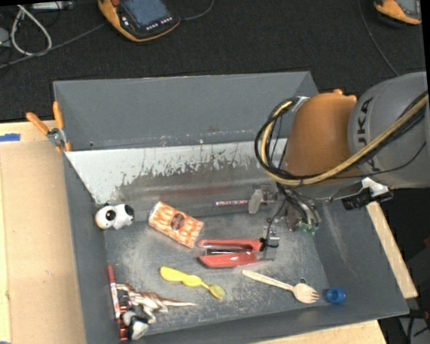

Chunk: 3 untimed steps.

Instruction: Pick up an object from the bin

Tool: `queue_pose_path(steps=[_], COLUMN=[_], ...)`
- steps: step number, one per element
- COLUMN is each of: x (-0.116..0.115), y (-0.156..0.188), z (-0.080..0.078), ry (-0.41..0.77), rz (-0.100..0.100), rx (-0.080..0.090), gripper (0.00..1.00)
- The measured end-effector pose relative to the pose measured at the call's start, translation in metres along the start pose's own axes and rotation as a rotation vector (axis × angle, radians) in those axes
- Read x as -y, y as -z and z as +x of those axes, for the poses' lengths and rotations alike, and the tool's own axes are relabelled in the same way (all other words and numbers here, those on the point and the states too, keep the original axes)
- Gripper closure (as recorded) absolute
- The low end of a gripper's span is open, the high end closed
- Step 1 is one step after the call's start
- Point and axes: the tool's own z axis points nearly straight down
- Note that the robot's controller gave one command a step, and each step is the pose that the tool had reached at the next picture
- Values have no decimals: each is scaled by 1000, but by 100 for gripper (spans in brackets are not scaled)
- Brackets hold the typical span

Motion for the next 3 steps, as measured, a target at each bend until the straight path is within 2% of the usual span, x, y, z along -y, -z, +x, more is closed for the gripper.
queue_pose_path(steps=[1,2,3], x=[-13,-11,-14], y=[-25,-49,-53], z=[19,20,32], ry=[95,28,3], rz=[0,0,-1], rx=[-23,-6,-17], gripper=[0,0,100])
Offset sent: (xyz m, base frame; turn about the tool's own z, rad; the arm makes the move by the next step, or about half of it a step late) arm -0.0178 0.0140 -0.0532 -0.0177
